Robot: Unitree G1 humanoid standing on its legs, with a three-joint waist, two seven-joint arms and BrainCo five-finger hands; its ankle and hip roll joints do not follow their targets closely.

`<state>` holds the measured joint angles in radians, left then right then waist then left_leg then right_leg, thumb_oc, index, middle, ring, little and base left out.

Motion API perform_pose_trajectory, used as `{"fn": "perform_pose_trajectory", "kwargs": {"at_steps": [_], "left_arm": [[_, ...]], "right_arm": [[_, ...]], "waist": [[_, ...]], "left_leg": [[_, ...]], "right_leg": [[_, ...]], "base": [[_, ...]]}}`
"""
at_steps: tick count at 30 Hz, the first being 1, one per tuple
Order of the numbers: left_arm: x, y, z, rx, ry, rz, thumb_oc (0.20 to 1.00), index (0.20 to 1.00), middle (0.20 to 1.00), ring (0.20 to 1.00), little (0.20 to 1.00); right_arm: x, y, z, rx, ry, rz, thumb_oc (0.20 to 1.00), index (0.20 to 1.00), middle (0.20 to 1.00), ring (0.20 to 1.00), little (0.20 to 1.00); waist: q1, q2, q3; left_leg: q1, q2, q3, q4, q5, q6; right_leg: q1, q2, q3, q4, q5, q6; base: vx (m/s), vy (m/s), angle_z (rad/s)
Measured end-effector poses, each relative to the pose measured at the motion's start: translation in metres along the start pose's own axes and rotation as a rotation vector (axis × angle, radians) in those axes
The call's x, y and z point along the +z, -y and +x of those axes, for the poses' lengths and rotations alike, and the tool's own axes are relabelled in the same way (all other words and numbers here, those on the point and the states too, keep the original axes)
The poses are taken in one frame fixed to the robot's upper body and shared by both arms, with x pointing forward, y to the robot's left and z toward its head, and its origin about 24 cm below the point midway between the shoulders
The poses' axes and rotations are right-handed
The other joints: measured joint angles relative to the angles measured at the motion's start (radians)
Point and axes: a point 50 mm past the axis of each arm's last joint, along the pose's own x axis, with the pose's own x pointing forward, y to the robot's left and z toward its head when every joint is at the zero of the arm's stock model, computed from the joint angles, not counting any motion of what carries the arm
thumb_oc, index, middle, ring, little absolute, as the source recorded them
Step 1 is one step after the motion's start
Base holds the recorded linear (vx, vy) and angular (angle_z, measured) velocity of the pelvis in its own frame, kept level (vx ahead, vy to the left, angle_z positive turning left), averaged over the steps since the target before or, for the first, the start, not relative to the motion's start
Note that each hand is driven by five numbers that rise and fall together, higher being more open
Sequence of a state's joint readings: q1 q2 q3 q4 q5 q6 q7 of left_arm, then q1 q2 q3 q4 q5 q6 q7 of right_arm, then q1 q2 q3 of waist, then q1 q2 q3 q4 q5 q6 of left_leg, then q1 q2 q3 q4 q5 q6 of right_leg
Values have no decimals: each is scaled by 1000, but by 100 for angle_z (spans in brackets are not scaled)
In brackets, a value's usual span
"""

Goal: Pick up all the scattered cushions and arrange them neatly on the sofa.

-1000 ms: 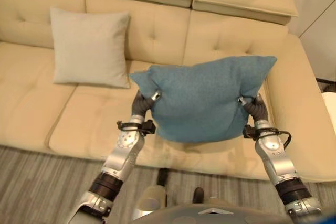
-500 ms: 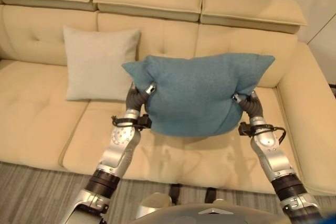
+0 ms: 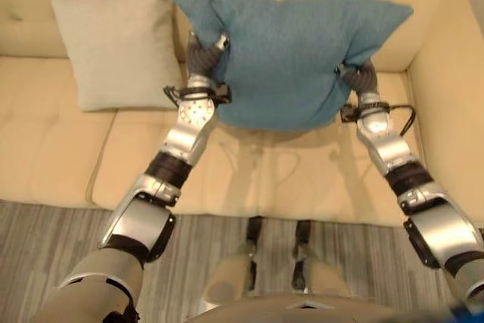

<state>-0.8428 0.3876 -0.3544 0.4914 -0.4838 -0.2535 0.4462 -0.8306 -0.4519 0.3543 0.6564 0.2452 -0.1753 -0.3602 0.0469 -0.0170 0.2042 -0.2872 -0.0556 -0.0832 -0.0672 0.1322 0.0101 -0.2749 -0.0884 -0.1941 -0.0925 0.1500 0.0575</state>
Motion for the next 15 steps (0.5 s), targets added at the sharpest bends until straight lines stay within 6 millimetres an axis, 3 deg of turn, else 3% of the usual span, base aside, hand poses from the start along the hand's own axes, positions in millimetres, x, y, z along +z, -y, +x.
{"fn": "perform_pose_trajectory", "kwargs": {"at_steps": [4, 6, 15], "left_arm": [[7, -9, 12, 47, 17, 32, 200, 200, 200, 200, 200], [19, -3, 25, 49, 45, 43, 200, 200, 200, 200, 200], [35, 9, 39, 31, 79, 51, 200, 200, 200, 200, 200]], "right_arm": [[17, -2, 13, -3, 39, -9, 200, 200, 200, 200, 200], [32, 3, 26, -21, 67, -49, 200, 200, 200, 200, 200], [44, 14, 43, -75, 61, -88, 200, 200, 200, 200, 200]], "waist": [[5, -9, 15], [4, -14, 21], [6, -15, 75]], "left_leg": [[-35, 14, 18, -15, 2, -1], [-78, 18, 18, -13, 5, -5], [-152, 17, 15, 5, 6, -6]], "right_leg": [[-51, 16, 19, 0, 2, -2], [-93, 20, 18, 1, 5, -4], [-156, 19, 18, 1, 9, -6]], "base": [[15, 18, -17], [0, 0, 0], [-7, 6, 2]]}}
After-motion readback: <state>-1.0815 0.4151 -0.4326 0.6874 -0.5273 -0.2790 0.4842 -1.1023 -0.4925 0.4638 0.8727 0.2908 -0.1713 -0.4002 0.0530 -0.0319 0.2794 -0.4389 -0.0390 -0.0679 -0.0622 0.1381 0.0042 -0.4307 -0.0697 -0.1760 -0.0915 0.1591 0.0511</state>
